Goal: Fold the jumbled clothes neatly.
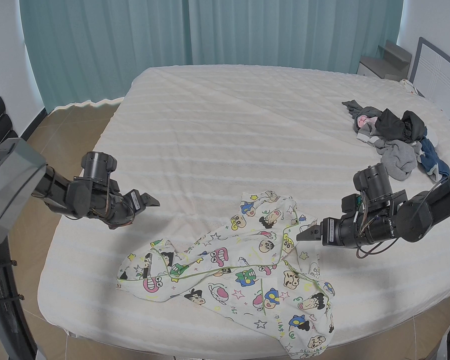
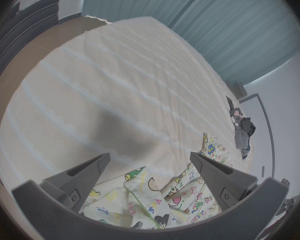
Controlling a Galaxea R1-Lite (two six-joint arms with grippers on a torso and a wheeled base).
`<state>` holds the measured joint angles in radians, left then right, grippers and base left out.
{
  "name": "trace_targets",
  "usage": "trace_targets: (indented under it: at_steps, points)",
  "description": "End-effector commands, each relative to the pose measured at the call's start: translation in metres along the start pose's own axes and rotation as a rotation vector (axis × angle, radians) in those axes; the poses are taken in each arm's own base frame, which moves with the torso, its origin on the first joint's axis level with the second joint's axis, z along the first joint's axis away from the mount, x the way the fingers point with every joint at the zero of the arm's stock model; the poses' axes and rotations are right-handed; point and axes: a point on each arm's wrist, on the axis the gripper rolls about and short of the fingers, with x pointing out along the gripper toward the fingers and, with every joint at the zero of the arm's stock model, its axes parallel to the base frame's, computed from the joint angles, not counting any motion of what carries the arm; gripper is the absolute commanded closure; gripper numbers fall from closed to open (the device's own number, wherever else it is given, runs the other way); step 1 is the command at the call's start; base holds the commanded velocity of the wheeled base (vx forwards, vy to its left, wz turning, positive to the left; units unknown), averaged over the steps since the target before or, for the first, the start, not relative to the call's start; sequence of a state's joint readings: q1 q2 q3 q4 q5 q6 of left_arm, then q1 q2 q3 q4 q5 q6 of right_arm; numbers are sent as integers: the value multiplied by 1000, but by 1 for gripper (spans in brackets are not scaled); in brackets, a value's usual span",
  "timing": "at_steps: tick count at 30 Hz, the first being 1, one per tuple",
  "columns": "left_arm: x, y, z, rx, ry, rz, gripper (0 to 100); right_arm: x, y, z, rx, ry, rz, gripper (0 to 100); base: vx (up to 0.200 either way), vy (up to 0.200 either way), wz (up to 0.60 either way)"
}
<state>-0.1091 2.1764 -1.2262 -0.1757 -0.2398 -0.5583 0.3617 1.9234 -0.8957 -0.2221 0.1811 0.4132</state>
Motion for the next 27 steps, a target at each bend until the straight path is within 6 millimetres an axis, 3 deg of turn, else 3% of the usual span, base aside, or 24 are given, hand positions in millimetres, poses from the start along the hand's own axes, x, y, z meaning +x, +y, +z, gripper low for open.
trace_targets:
  at_steps: [1,6,11,15,16,22,27]
  points:
    - [33,-2,-21,18,83,13,0,15,-2,-8,0,44,-15,0,0,0,0]
    - [44,-7,-38,32,147,25,0,13,-1,-7,-1,40,-13,0,0,0,0]
    - [44,-6,-44,38,184,43,0,10,-2,-9,2,41,-15,0,0,0,0]
    - [45,0,-60,86,244,61,0,7,-2,-10,-1,40,-13,0,0,0,0]
    - [45,1,-63,93,254,62,100,7,-2,-11,1,42,-13,0,0,0,0]
    - [47,-5,-75,113,287,58,100,8,-2,-13,1,50,-15,0,0,0,0]
    - [48,-7,-74,120,275,58,100,7,-2,-13,1,46,-15,0,0,0,0]
